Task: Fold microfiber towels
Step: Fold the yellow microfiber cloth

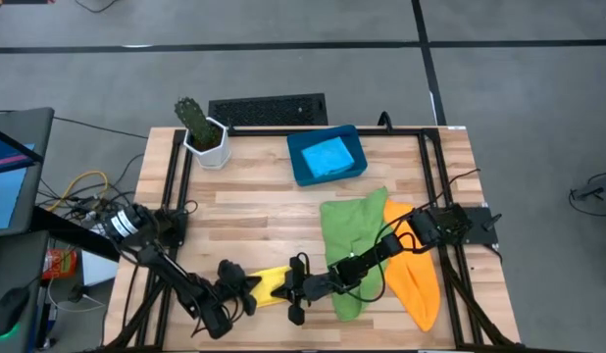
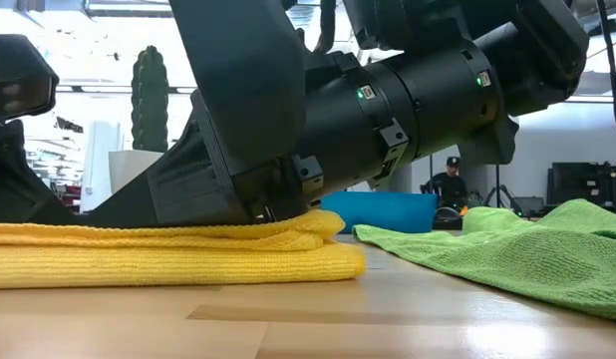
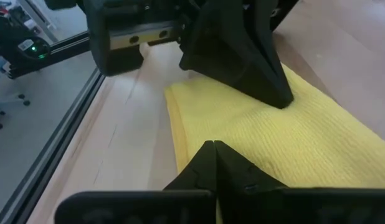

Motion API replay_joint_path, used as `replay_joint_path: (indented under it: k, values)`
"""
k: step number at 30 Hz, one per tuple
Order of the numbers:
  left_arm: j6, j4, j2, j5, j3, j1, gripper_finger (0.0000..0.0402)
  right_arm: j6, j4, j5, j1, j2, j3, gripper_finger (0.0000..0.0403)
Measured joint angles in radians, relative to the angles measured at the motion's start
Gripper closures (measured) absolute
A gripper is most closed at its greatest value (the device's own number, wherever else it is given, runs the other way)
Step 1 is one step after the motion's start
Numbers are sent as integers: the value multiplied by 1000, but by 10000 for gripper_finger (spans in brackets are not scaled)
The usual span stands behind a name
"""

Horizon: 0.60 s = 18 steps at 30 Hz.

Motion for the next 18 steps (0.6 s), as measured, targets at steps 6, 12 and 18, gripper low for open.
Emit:
replay_joint_path:
  k: [6, 12, 18]
  values:
    - [-38, -129, -172, 10, -10, -3, 401, -22, -3, -3, 0, 0, 0, 387]
    - [138, -85, -309, -119, -7, -18, 401, -35, -3, -3, -4, 1, 0, 381]
    - [206, 133, -185, -90, -6, -28, 401, -39, 0, -3, -8, 1, 0, 382]
